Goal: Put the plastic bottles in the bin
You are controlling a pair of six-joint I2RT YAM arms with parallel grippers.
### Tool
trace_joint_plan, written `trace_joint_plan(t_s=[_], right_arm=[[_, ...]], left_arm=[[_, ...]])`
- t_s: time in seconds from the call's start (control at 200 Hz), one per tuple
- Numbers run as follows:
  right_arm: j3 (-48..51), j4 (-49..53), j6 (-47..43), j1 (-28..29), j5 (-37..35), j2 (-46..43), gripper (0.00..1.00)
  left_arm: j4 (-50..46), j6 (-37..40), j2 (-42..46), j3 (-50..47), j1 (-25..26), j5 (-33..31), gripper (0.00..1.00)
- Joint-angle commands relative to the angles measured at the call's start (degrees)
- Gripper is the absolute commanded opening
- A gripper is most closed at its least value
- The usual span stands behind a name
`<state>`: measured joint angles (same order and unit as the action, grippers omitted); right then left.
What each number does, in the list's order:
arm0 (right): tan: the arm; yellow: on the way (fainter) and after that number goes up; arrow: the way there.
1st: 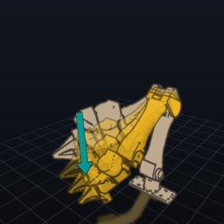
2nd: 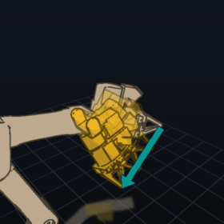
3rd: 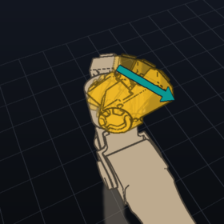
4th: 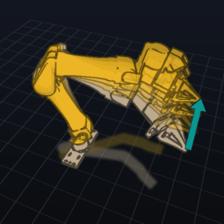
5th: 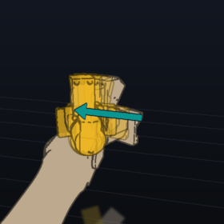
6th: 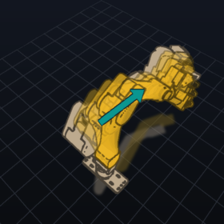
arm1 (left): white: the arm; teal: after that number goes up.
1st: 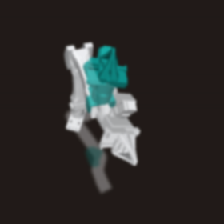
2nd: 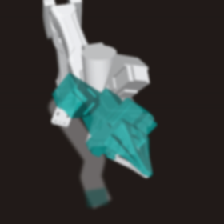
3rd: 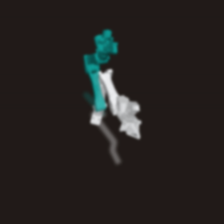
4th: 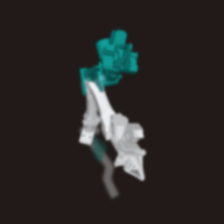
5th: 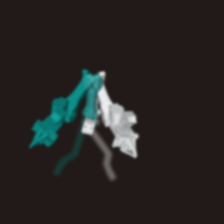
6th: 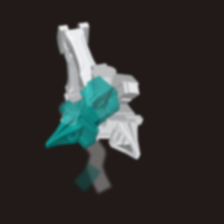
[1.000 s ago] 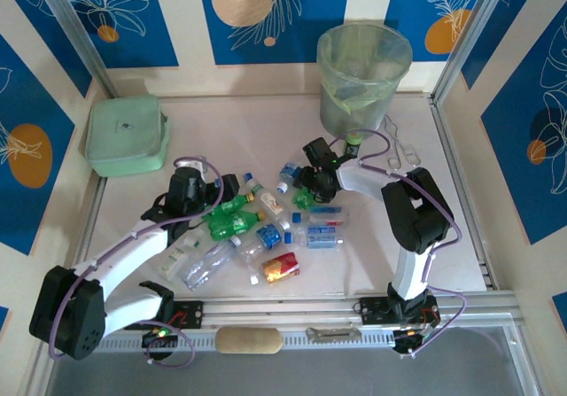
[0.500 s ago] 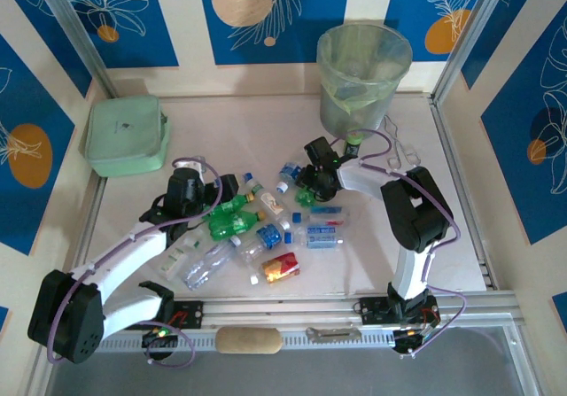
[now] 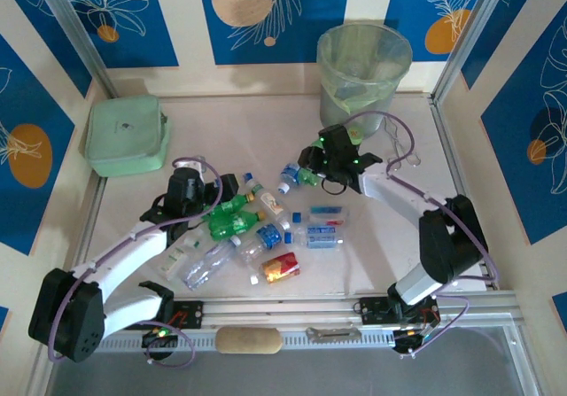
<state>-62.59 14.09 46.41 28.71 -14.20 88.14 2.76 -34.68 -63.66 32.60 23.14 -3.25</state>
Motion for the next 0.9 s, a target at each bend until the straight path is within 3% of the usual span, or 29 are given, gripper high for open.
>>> trace_joint_plan(t_s=[0.0,0.29,0.5,0.895], right_arm=[[-2.21,-0.89,-5.29,-0.99,0.45,-3.47,0.53],[-6.58,-6.83,-10.84,-4.56,3.44,-9.30,0.53],[-12.41,-8.49,-13.22,-10.95,6.89,-9.40,0.53],[-31.62,-7.04,-15.61,-22.12,10.05,1.09,0.53]], left_arm=[[2.13,-1.16,-1.08,-0.34,-0.64,0.87,1.00],[6.25,-3.99,-3.77,-1.07,-0.72,3.20,1.00],[7.12,-4.70,-3.51,-2.04,-0.71,3.52,1.00],[6.69,-4.35,-1.96,-3.33,-0.66,3.42,1.00]])
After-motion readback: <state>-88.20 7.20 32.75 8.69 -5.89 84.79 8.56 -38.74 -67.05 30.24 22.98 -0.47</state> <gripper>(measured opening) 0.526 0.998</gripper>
